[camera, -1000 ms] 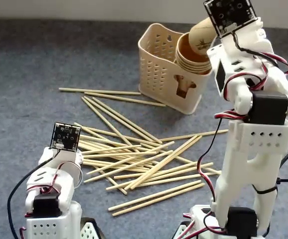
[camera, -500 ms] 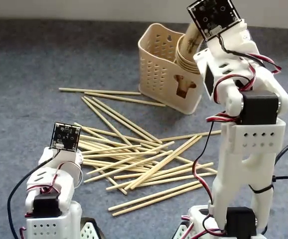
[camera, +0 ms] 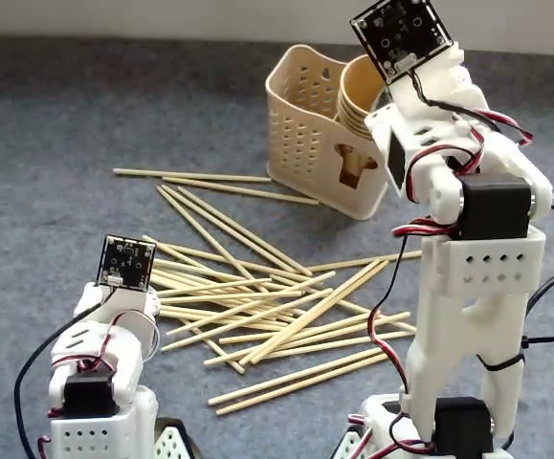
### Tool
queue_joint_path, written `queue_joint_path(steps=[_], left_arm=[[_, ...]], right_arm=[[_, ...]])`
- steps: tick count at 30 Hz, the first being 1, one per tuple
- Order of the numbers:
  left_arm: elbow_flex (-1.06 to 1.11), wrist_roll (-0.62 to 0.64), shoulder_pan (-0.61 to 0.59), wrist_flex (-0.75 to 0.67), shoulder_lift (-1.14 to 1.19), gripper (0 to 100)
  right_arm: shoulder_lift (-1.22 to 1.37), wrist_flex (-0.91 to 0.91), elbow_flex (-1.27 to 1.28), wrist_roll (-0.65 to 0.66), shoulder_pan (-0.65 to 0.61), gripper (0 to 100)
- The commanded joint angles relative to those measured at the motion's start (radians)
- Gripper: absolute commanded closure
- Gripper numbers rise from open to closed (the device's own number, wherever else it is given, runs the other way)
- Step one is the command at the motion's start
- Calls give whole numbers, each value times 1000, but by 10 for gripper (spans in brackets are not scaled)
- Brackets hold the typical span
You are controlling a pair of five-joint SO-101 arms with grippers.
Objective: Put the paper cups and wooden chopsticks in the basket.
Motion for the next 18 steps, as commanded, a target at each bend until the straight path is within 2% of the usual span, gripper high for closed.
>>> queue_joint_path(steps=[1,6,9,18], left_arm=[[-7,-6,-8,0,-10,993],[-5,-6,-8,0,-10,993],[-1,-6,-8,2,-10,993],[5,-8,-8,-3,-10,993]], right_arm=[[-13,21,-54,-12,-24,992],[15,18,-15,-23,-24,991],[51,16,30,-91,-24,991],[124,-147,226,-193,12,991]])
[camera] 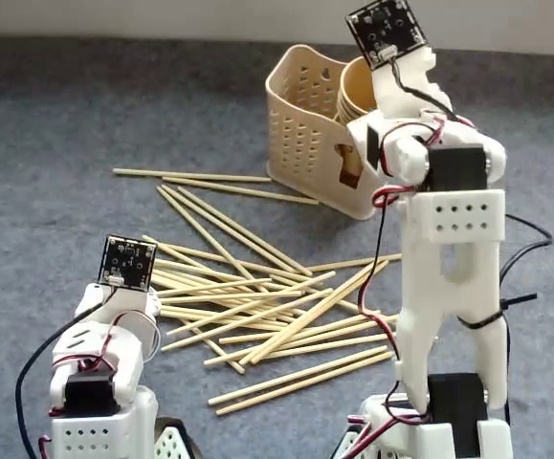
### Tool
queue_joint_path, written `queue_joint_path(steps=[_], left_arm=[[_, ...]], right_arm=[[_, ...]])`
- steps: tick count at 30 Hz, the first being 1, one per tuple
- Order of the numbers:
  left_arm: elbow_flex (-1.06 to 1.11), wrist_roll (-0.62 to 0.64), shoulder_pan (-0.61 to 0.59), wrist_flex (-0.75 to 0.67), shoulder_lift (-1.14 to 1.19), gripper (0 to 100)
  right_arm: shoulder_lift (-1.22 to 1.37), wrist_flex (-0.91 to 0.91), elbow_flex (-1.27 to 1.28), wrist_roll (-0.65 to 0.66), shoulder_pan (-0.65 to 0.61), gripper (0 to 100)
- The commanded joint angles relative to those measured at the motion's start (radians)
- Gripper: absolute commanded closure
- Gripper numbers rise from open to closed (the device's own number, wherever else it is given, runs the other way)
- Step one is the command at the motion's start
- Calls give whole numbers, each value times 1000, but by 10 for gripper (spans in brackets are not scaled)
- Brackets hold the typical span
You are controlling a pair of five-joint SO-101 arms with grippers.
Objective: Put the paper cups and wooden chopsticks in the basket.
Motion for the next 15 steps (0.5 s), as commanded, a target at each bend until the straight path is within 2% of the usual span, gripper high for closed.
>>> queue_joint_path(steps=[1,8,15], left_arm=[[-8,-8,-8,-3,-10,993],[-8,-8,-8,-3,-10,993],[-8,-8,-8,0,-10,993]], right_arm=[[-12,-58,77,-20,18,991],[-15,-62,151,-21,36,991],[-160,-61,33,-23,33,991]])
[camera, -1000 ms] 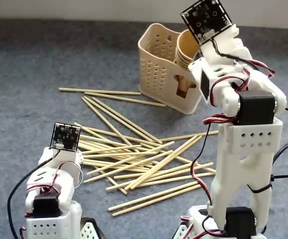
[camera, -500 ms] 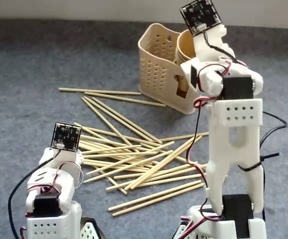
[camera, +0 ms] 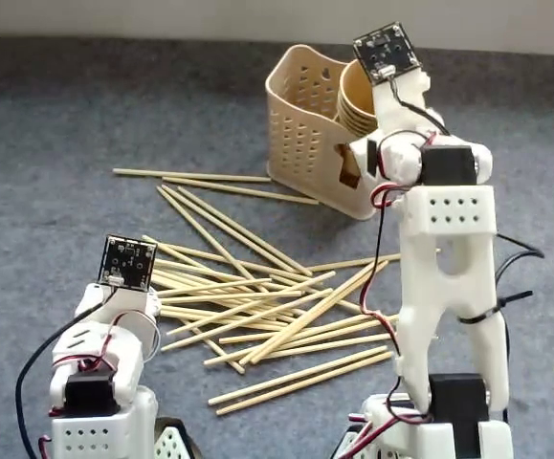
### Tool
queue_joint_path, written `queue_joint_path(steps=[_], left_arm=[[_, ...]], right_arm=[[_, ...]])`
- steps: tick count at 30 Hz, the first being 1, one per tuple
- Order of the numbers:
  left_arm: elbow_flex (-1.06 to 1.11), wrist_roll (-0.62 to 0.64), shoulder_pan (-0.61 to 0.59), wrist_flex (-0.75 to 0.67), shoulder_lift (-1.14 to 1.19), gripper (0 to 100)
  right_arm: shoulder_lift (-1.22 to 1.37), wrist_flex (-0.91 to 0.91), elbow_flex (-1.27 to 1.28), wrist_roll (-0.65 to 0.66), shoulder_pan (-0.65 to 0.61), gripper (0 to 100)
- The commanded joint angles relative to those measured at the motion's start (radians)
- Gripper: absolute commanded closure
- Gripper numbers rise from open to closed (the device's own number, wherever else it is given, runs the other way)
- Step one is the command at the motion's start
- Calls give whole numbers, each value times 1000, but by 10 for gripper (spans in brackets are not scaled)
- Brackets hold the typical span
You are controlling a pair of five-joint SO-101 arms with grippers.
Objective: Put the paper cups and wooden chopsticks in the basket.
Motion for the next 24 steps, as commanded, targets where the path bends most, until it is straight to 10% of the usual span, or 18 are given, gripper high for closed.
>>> queue_joint_path(steps=[1,24], left_arm=[[-8,-8,-8,0,-10,993],[-8,-8,-8,0,-10,993]], right_arm=[[-139,-28,-88,-9,8,991],[-54,-269,254,-9,15,991]])
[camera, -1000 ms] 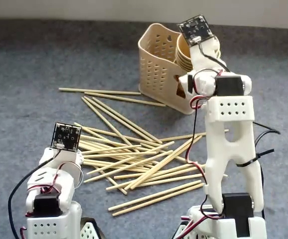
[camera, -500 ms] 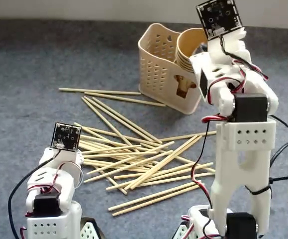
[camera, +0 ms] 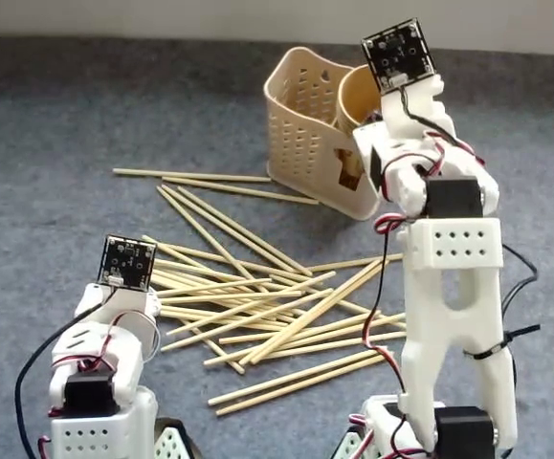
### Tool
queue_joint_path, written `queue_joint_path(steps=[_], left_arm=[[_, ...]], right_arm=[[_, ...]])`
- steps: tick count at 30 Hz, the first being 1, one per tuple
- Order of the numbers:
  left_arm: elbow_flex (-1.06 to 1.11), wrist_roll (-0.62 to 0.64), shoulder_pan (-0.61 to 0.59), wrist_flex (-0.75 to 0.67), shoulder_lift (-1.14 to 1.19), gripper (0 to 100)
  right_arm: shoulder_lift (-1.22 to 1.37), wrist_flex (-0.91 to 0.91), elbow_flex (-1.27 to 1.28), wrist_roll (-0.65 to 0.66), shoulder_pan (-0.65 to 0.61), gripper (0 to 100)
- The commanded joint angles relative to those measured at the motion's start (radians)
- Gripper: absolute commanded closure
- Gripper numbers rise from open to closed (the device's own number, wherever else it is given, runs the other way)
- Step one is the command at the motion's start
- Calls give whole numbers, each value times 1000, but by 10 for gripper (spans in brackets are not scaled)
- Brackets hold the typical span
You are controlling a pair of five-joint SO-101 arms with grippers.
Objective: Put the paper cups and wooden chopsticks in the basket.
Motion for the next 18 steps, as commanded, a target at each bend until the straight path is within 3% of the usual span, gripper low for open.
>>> queue_joint_path(steps=[1,18], left_arm=[[-8,-8,-8,0,-10,993],[-8,-8,-8,0,-10,993]], right_arm=[[16,1,22,-5,13,991],[-371,44,-58,-5,-12,991]])
